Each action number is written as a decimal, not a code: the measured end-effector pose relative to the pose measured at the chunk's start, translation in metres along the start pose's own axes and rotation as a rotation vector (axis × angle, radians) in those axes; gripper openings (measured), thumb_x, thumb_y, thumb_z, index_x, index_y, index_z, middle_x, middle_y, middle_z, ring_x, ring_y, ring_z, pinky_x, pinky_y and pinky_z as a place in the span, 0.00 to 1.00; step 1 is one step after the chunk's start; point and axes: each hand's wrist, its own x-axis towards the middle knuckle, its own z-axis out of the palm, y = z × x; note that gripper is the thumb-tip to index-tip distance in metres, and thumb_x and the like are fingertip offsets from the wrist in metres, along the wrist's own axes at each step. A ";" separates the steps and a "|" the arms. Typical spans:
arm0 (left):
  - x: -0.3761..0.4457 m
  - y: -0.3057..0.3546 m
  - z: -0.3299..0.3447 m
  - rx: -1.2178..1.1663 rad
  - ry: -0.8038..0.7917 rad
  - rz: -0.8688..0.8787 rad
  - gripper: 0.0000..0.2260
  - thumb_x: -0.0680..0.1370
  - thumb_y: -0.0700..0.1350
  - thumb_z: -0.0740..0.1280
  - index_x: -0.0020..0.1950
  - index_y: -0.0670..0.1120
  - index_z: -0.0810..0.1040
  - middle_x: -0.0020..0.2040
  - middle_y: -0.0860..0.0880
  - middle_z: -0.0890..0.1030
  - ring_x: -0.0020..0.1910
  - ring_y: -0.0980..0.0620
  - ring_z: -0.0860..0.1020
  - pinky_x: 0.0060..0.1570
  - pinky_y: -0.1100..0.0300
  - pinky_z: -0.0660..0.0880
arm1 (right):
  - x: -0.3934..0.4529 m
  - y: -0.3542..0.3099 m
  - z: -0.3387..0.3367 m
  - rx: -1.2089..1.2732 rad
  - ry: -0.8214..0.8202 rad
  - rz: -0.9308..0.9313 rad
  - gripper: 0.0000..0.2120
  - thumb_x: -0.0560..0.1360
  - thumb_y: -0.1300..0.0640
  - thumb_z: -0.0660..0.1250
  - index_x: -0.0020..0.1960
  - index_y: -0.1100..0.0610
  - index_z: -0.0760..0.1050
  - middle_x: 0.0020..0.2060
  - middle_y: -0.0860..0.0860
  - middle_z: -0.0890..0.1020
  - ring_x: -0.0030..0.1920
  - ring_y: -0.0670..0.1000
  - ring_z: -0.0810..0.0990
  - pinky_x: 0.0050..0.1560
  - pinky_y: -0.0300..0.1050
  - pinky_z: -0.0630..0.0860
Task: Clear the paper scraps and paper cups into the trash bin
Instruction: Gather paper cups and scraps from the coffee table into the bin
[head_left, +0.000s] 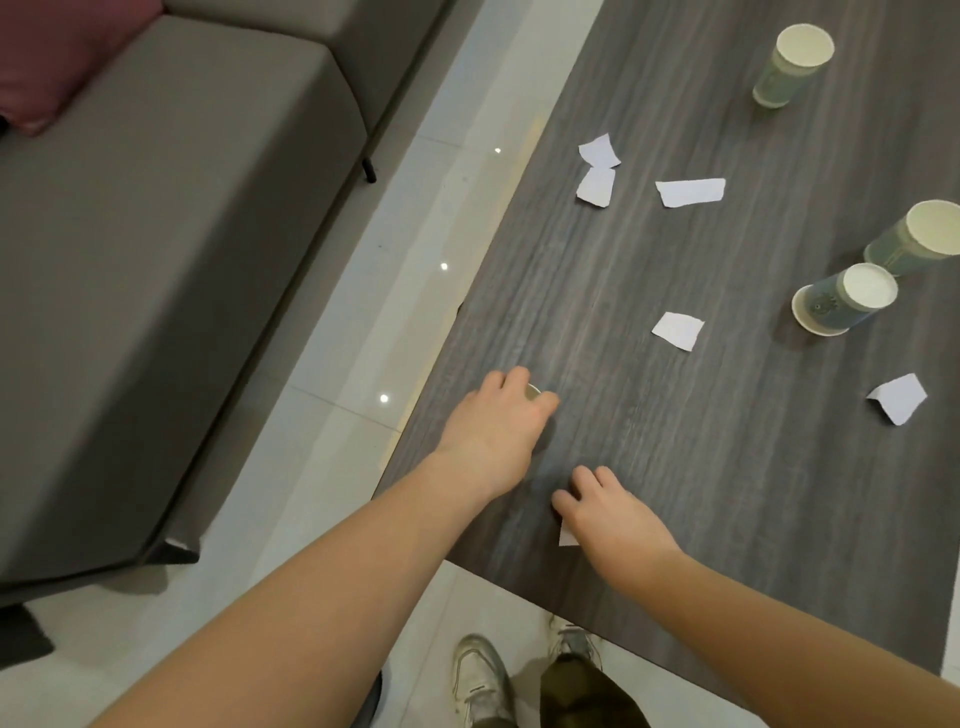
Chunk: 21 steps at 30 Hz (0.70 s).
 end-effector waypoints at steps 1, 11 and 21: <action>-0.002 -0.001 -0.001 -0.007 0.008 -0.003 0.22 0.74 0.39 0.69 0.66 0.49 0.69 0.65 0.44 0.67 0.63 0.42 0.67 0.51 0.51 0.74 | 0.003 0.000 -0.002 -0.003 -0.015 0.009 0.23 0.73 0.66 0.67 0.65 0.57 0.66 0.58 0.57 0.67 0.56 0.57 0.67 0.53 0.49 0.73; -0.042 -0.020 -0.020 -0.050 0.128 -0.064 0.21 0.73 0.38 0.68 0.65 0.48 0.69 0.62 0.43 0.68 0.59 0.41 0.69 0.48 0.49 0.75 | 0.028 -0.012 -0.042 -0.077 -0.058 -0.092 0.11 0.77 0.63 0.61 0.59 0.58 0.72 0.52 0.57 0.76 0.54 0.58 0.77 0.53 0.51 0.75; -0.144 -0.081 -0.010 -0.134 0.139 -0.306 0.21 0.74 0.37 0.65 0.65 0.49 0.70 0.60 0.43 0.68 0.57 0.42 0.69 0.48 0.49 0.75 | 0.057 -0.106 -0.089 -0.223 -0.006 -0.326 0.11 0.78 0.65 0.59 0.59 0.57 0.71 0.50 0.56 0.74 0.51 0.58 0.76 0.48 0.52 0.75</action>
